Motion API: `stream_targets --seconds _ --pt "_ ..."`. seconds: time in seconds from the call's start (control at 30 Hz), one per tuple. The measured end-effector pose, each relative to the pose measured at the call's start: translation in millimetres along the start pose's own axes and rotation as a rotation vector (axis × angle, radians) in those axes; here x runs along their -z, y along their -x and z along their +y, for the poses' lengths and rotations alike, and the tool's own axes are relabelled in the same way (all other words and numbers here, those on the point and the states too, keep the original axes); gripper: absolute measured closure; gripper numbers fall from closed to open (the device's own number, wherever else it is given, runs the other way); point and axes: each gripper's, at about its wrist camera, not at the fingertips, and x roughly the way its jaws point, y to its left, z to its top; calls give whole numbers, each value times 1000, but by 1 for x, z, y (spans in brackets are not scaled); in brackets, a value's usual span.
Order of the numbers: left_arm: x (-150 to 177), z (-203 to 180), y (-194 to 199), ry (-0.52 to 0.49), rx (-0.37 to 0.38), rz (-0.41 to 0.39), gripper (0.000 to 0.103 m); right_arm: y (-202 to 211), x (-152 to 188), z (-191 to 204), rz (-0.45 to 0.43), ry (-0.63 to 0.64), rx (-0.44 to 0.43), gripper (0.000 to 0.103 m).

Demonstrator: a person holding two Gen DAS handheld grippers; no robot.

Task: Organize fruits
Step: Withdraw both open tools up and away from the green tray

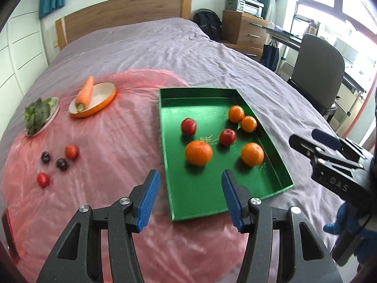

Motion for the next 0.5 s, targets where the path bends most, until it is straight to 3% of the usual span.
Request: stream_targets --seconds 0.27,0.5 --pt "29 2 38 -18 -40 -24 54 30 30 20 37 -37 -111 0" --pt "46 17 63 4 -62 -29 53 55 52 39 30 -24 -105 0"
